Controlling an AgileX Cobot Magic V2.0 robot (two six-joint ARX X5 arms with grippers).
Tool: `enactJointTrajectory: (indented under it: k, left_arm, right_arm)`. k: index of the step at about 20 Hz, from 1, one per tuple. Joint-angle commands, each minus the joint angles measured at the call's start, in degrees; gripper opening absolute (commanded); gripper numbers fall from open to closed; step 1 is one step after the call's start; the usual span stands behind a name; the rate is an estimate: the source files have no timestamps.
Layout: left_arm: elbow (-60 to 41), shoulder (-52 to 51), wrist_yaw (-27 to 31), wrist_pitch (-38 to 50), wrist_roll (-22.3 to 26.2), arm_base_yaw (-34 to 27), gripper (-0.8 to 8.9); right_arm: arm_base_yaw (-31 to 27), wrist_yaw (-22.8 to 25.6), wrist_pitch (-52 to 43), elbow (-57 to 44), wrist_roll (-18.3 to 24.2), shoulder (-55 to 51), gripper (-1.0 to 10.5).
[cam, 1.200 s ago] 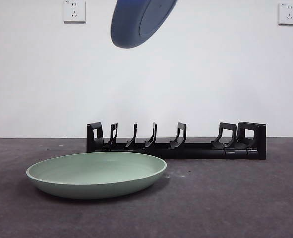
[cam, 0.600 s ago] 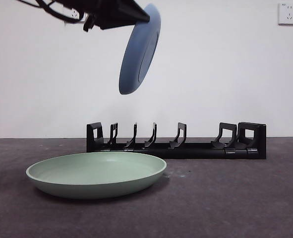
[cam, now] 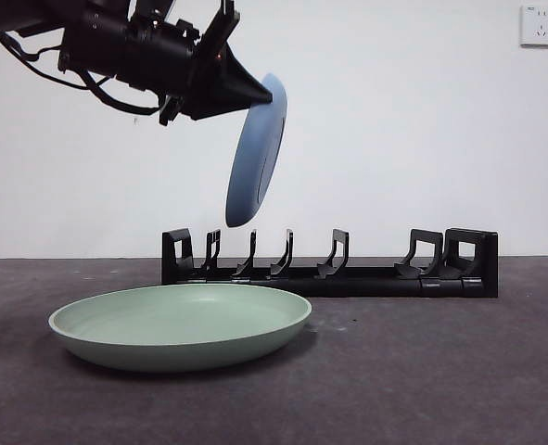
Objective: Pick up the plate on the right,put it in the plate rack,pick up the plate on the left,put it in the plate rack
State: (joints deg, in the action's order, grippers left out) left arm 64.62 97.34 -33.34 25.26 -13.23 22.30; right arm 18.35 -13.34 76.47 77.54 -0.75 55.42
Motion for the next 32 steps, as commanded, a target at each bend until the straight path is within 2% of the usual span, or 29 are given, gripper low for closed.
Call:
enactJointTrajectory:
  k: [1, 10, 16, 20, 23, 24, 27, 30, 32]
  left_arm:
    - [-0.02, 1.55, 0.31, 1.40, 0.48, -0.37, -0.08]
    - [-0.02, 5.01, 0.92, 0.13, 2.73, -0.35, -0.08]
    - [-0.02, 5.05, 3.69, -4.76, 6.95, -0.37, -0.08]
    - [-0.02, 5.03, 5.05, -11.02, 12.37, -0.09, -0.01]
    - [-0.02, 5.01, 4.76, -10.69, 12.35, -0.09, 0.03]
    - [-0.02, 4.98, 4.76, -10.58, 12.22, -0.09, 0.16]
    - [-0.02, 4.74, 4.04, -10.80, 11.93, -0.09, 1.85]
    - [-0.02, 3.82, 1.14, -10.97, 11.72, -0.09, 1.95]
    - [-0.02, 2.73, 1.16, -11.52, 10.64, -0.09, 1.95]
  right_arm:
    - [0.07, -0.13, -1.03, -0.63, -0.55, -0.20, 3.8]
    - [0.07, -0.11, -1.97, -0.68, -0.55, -0.20, 3.8]
    - [0.07, -0.11, -3.21, -0.68, -0.37, -0.20, 3.8]
    - [0.07, -0.09, -3.50, -0.68, -0.20, -0.09, 3.8]
    - [0.07, -0.09, -3.52, -0.68, -0.13, -0.09, 3.8]
    - [0.07, -0.11, -3.48, -0.68, -0.13, -0.09, 3.8]
    - [0.07, -0.11, -3.32, -0.68, -0.13, -0.09, 3.8]
    - [0.07, -0.09, -3.23, -0.68, -0.11, -0.09, 3.8]
    - [0.07, -0.09, -3.19, -0.68, -0.09, -0.09, 3.8]
